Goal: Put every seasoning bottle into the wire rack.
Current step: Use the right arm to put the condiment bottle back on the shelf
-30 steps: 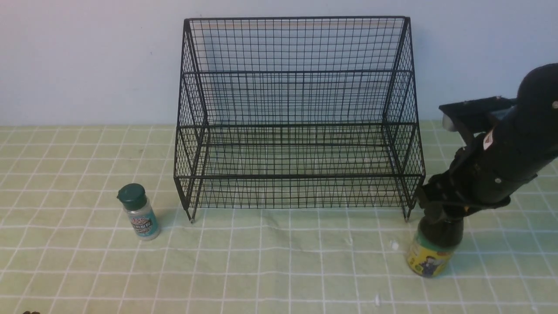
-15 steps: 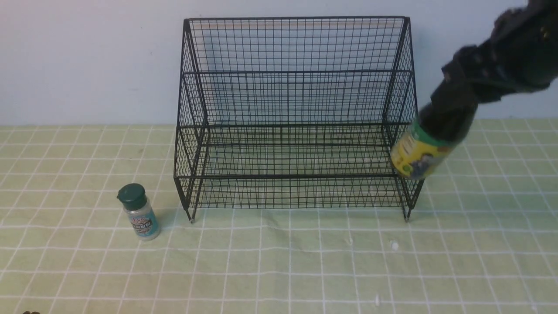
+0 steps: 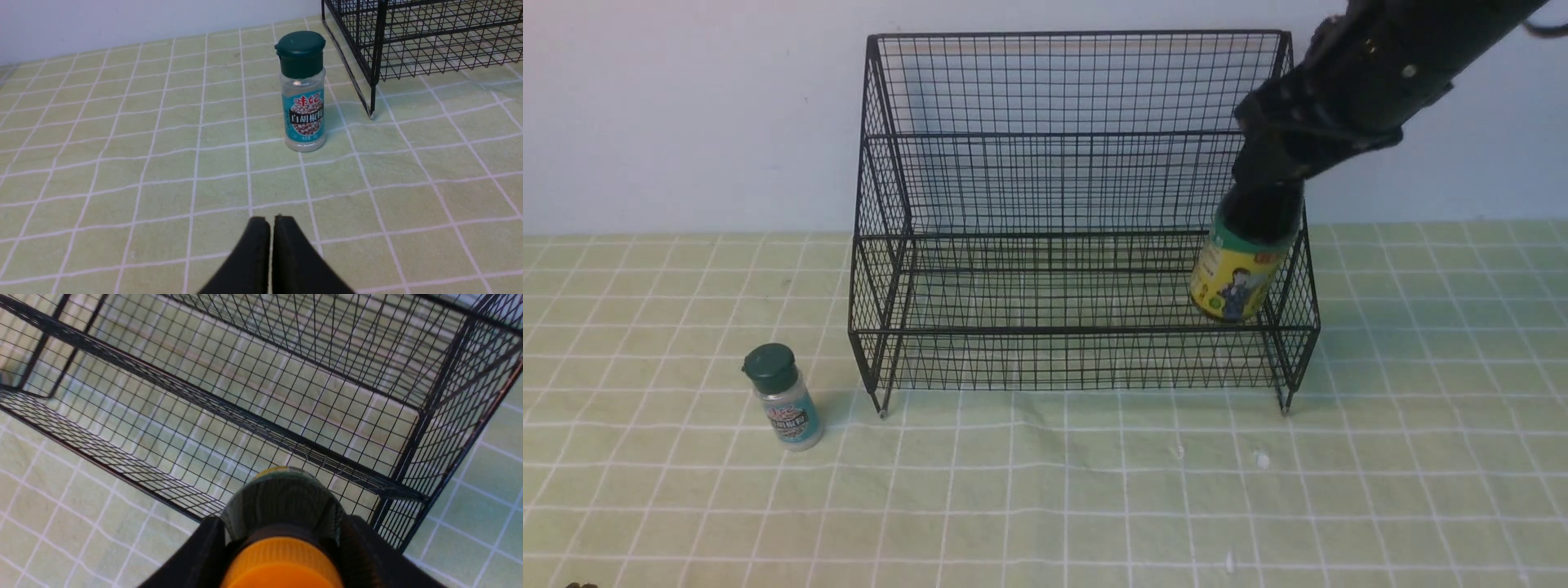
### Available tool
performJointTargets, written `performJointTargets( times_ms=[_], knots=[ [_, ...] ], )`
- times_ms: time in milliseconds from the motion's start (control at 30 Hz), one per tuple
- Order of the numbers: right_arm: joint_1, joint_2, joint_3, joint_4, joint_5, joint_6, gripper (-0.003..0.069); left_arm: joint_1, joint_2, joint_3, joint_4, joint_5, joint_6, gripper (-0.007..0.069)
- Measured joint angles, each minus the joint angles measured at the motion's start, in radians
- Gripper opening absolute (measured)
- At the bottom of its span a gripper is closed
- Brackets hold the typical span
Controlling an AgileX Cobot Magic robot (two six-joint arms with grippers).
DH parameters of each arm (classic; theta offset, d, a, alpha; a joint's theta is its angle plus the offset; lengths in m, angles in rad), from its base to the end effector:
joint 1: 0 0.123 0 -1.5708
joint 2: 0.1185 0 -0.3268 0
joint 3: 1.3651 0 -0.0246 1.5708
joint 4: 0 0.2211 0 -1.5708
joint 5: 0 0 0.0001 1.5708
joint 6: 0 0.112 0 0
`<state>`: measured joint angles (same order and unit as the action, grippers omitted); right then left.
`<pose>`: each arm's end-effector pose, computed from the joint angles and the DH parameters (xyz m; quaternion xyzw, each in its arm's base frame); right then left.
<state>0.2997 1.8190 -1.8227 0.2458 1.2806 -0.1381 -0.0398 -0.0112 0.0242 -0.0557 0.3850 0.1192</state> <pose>0.3519 0.1361 0.3719 -0.1997 0.9539 0.1368 0.1775 0.0003 -0.0024 0.1646 0.0495 0.8063 -0.0003 0.5894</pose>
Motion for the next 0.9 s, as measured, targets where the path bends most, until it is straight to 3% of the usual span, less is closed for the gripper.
performJointTargets(
  times_ms=[567, 833, 900],
  knots=[
    [0.0, 0.15, -0.007, -0.001, -0.023, 0.025, 0.0326, 0.0, 0.0, 0.0, 0.0, 0.0, 0.0, -0.0006],
    [0.0, 0.109, -0.024, 0.008, -0.026, 0.09, 0.0498, 0.0, 0.0, 0.0, 0.0, 0.0, 0.0, -0.0006],
    [0.0, 0.066, -0.036, 0.01, -0.027, 0.12, 0.0509, 0.0, 0.0, 0.0, 0.0, 0.0, 0.0, -0.0006]
  ],
)
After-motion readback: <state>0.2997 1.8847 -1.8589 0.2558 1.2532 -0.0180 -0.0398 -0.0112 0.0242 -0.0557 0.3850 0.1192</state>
